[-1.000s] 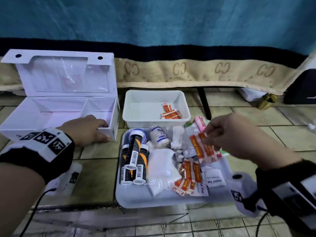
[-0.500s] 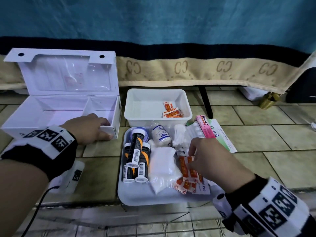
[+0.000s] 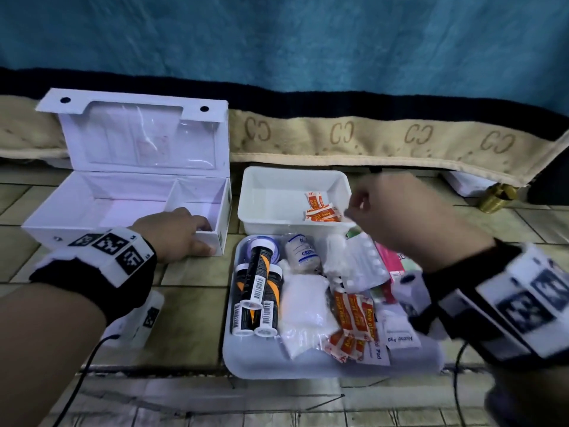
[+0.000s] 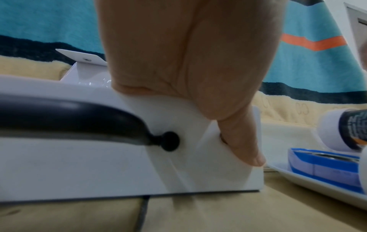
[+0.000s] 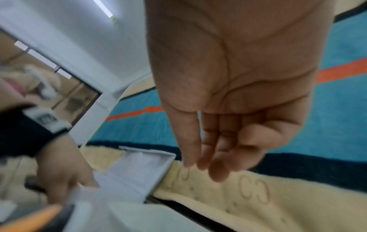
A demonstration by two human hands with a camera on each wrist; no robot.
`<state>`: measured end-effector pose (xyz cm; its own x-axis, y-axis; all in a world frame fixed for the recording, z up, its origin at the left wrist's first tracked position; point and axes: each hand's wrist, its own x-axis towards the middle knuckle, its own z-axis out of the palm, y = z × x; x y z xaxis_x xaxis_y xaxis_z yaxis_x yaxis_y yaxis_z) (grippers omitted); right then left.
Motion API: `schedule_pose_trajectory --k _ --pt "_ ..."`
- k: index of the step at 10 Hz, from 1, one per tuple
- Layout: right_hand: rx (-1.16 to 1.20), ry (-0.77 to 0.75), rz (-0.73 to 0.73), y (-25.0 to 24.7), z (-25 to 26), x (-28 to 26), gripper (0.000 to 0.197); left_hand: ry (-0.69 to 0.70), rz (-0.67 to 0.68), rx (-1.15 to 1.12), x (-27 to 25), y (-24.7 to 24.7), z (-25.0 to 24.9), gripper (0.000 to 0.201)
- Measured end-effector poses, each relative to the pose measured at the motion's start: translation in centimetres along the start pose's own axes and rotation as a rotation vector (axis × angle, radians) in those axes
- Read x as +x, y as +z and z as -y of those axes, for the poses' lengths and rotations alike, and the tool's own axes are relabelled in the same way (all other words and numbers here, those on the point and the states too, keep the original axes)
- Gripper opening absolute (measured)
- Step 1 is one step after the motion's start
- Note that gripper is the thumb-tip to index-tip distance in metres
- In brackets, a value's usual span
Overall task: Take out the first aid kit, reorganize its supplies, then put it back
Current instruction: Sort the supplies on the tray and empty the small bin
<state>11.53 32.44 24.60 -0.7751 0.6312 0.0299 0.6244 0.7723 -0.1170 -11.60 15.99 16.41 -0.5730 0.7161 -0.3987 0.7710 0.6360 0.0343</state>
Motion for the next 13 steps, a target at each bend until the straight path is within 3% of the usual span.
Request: schedule_pose_trajectory --k 1,2,5,6,7,8,9,11,13 --pt "-0.07 -0.098 0.032 1.4 0.1 4.8 0.009 0.003 0.016 0.002 -0.1 -0.1 -0.1 0.051" --pt "-0.332 -0.182 0.202 4.2 0.6 7.8 0.025 0.005 0.023 0.011 -0.1 -0.1 -0.1 0.051" --pt "-0.505 -0.242 0.397 7.8 -0.1 11.0 0.027 0.011 0.014 0.021 -0.1 -0.1 0.0 0.052" --pt "-0.499 -0.22 0.351 8.1 0.2 11.0 0.017 0.014 0.013 0.028 -0.1 -0.1 0.0 0.054" --pt "-0.424 -0.155 0.374 7.0 0.7 10.5 0.022 0.017 0.017 0.032 0.0 -0.1 0.0 0.055" --pt "-0.404 -0.184 0.352 5.7 1.2 10.2 0.018 0.022 0.019 0.035 -0.1 -0.1 0.0 0.055" --pt "-0.389 -0.186 0.298 3.0 1.7 9.8 0.027 0.025 0.017 0.036 0.0 -0.1 0.0 0.053" --pt "-0.095 -0.093 0.067 -1.6 0.7 4.7 0.019 0.025 0.017 0.029 0.0 -0.1 0.0 0.05" --pt "0.009 0.076 0.13 -0.8 -2.3 -1.6 0.012 0.021 0.029 0.03 0.2 -0.1 0.1 0.051"
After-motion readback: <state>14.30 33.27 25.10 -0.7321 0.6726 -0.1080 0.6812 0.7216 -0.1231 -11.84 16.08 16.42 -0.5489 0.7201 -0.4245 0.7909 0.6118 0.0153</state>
